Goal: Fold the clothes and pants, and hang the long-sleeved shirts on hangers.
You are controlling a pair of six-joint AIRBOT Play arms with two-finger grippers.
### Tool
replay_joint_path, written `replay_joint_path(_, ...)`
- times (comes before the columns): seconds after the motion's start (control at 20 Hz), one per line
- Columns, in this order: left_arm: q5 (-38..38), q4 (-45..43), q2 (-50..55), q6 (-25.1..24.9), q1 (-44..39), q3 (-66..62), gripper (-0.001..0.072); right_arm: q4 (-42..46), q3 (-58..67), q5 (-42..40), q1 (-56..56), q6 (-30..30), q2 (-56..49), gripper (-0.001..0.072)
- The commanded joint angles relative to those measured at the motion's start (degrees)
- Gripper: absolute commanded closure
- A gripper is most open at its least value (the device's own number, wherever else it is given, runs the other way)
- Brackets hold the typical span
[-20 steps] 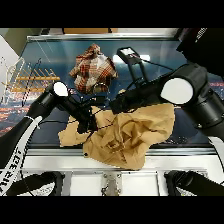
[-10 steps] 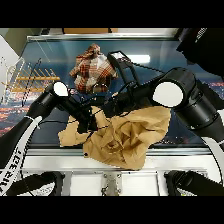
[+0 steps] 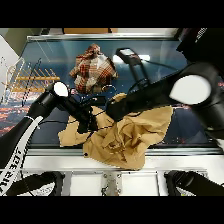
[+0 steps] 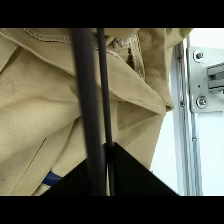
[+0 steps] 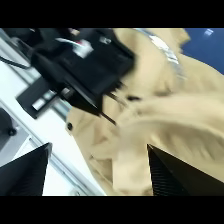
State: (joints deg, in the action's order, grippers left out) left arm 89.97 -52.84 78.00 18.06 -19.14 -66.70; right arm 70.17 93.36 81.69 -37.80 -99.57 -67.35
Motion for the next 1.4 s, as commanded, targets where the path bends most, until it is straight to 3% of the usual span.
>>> replay_joint_path(0.0, 0.0, -0.13, 0.04, -0.04, 0.04, 0.0, 0.0693, -4.94, 3.21, 9.75, 6.1, 6.54, 1.77, 0.0049)
replay_joint_path(0.1, 0.02, -0.11, 0.04, -0.04, 0.04, 0.0, 0.0693, -10.78, 3.8, 13.18, 10.95, 15.8, 1.86, 0.0049)
replay_joint_path(0.25, 0.02, -0.11, 0.04, -0.04, 0.04, 0.0, 0.0694, -13.18, 3.78, 13.81, 17.25, 24.96, 1.42, 0.005)
replay_joint_path(0.5, 0.0, -0.11, 0.04, -0.04, 0.04, 0.0, 0.0693, -12.98, 3.78, 7.61, 20.02, 28.65, 1.09, 0.005)
replay_joint_path(0.6, 0.0, -0.09, 0.04, -0.07, 0.04, 0.0, 0.0693, -13.05, 3.76, 9.2, 21.55, 41.97, 1.14, 0.005)
replay_joint_path(0.75, 0.0, -0.07, 0.04, -0.04, 0.04, 0.0, 0.0693, -17.25, 2.47, 15.28, 30.91, 51.87, 1.16, 0.0051)
replay_joint_path(1.05, 0.0, -0.07, 0.04, -0.07, 0.04, 0.0, 0.0693, -41.35, -14.82, 21.0, 57.75, 73.44, 1.25, 0.005)
replay_joint_path(1.2, 0.02, -0.07, 0.04, -0.04, 0.04, 0.0, 0.0693, -46.9, -26.18, 20.96, 64.11, 87.71, 1.11, 0.005)
replay_joint_path(1.35, 0.0, -0.07, 0.04, -0.07, 0.04, 0.0, 0.0693, -47.1, -33.68, 20.76, 64.43, 95.14, -0.22, 0.005)
